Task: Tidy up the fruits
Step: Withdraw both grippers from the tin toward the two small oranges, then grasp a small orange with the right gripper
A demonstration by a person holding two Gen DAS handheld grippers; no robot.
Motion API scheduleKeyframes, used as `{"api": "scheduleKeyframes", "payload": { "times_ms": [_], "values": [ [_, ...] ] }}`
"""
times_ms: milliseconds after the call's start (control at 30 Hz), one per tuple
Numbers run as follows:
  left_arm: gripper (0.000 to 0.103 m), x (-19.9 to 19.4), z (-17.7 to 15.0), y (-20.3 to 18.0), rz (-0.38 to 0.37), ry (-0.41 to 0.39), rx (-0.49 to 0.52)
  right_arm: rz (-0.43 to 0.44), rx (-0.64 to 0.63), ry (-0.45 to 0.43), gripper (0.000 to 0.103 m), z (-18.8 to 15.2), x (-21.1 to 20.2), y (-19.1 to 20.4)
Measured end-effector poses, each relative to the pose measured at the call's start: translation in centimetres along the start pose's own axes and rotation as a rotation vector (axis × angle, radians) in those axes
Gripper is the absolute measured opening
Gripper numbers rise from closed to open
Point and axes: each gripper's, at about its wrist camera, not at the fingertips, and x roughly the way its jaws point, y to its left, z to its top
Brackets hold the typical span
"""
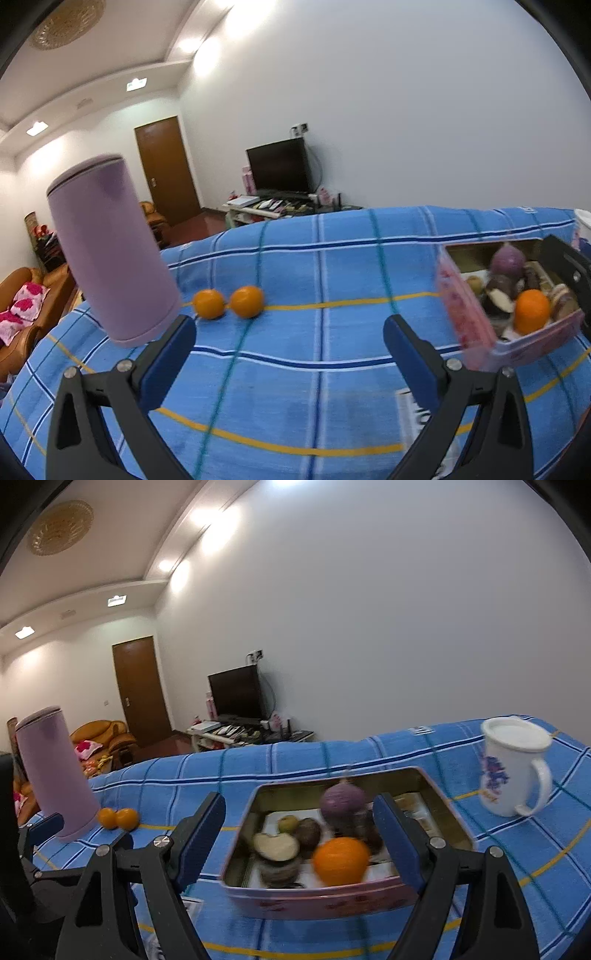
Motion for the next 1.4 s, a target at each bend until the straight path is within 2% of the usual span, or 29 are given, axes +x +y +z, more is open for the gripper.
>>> {"api": "scheduleKeyframes", "payload": {
  "times_ms": [167, 500, 600, 767, 967, 1200, 1367, 1400],
  "values": [
    [0.103, 1.1, -0.1, 2.6, 0.049, 0.024, -0.014, 0.042, -0.019, 0.012, 0.083, -0.3, 0.7, 2.9],
    [0.103, 4.9, -0.6, 10.2, 0.182, 0.153, -0.107, 0.138, -0.089, 0.088, 0.083, -0.8, 3.7, 9.3],
    [0.103, 6.1, -0.5, 11.9, 0.217, 0.183, -0.126, 0.176, -0.120, 0.134, 0.083, -1.0, 5.2, 11.5],
    [0.103, 7.7, -0.7, 14.4, 0.234, 0.201, -0.172, 0.240, -0.147, 0.262, 0.083, -1.6, 8.9, 15.1],
    [0.103, 9.2, -1.4, 16.7, 0.245, 0.235, -0.227, 0.294, -0.151, 0.368, 0.082, -2.3, 12.6, 18.3],
    [0.103, 10.1, -2.3, 19.0, 0.213, 0.292, -0.343, 0.337, -0.213, 0.491, 0.072, -3.2, 16.9, 23.0],
    [0.103, 10.4, -2.1, 18.8, 0.212, 0.294, -0.320, 0.336, -0.213, 0.542, 0.051, -3.5, 18.9, 24.3],
    [0.103, 10.3, -2.0, 18.7, 0.212, 0.293, -0.317, 0.329, -0.219, 0.560, 0.049, -3.7, 19.3, 24.6]
  ]
}}
